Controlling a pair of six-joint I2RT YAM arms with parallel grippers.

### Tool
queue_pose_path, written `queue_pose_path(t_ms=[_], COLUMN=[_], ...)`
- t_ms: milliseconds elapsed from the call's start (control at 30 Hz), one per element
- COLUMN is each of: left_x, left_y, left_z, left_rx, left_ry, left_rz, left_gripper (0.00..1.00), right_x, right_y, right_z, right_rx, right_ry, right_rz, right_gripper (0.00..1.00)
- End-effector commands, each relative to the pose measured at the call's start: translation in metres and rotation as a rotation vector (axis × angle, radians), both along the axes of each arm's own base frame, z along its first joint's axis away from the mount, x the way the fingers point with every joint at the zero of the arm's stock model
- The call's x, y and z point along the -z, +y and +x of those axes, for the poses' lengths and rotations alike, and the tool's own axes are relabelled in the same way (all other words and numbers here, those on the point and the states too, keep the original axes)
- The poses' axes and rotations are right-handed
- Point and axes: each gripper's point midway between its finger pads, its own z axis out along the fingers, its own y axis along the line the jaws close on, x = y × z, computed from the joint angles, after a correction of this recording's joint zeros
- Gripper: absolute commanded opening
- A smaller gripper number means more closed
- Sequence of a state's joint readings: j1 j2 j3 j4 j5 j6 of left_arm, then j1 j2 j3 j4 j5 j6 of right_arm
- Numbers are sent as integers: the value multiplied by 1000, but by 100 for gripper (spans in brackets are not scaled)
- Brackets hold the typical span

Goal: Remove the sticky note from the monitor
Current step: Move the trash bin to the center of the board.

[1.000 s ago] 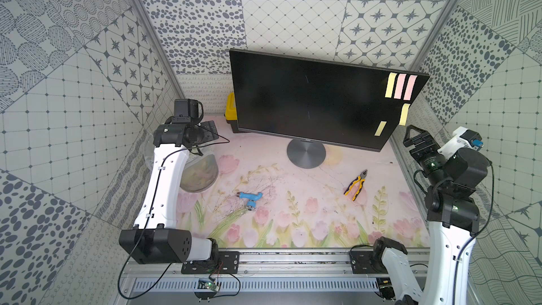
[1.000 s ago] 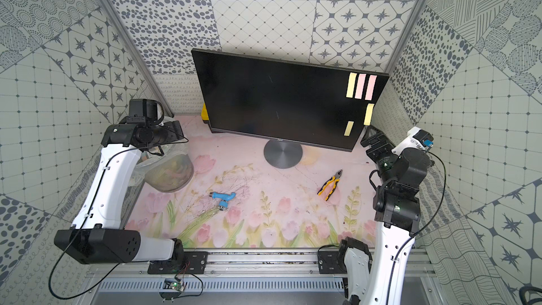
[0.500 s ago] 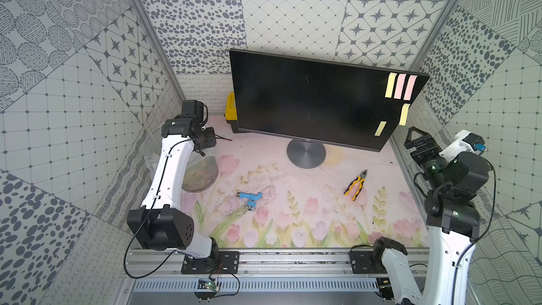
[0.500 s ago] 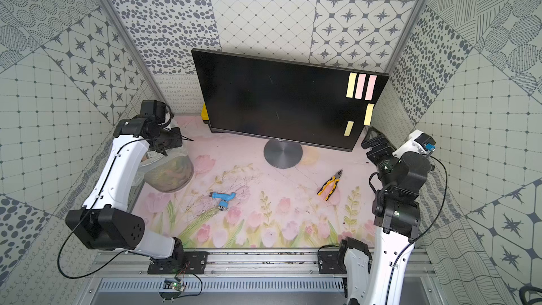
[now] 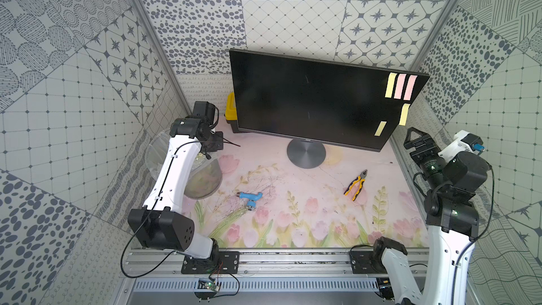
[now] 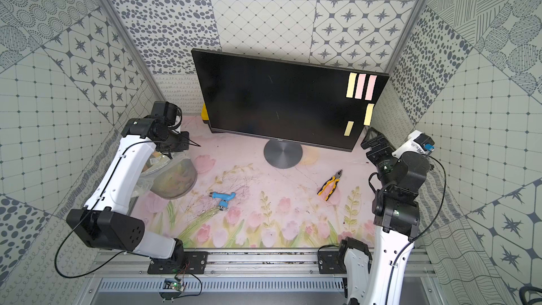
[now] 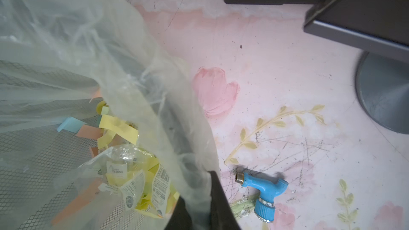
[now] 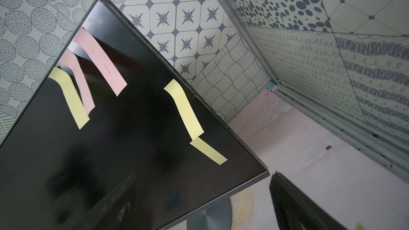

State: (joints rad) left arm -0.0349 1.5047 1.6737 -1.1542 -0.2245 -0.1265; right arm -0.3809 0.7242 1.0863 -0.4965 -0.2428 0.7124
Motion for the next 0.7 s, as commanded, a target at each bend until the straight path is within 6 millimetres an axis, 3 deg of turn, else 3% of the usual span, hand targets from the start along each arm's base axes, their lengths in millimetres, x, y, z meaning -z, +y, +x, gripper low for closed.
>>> queue_pose_path(t_ms=[0,167,300,467,667], left_x=[-7,-8,4,16,8], left_y=[-35,-67,-91,-103,-143], left_z=[-27,-43,-53,-52,-52], left_rx=[49,86,154,192,254], left_ry=[26,34,82,117,94], left_rz=[-150,-252,-192,-93,-176], left_gripper=[7,3,2,3,2], right_x=[-4,-4,-4,-2,2], right_y=[1,2,4,6,8], right_z=[7,11,14,15,14], right_rx=[-16,-34,-47,-58,-63], right_ry=[-30,-34,-39,-38,-35], right_rz=[12,16,12,13,12], right_gripper=[97,97,97,97,97])
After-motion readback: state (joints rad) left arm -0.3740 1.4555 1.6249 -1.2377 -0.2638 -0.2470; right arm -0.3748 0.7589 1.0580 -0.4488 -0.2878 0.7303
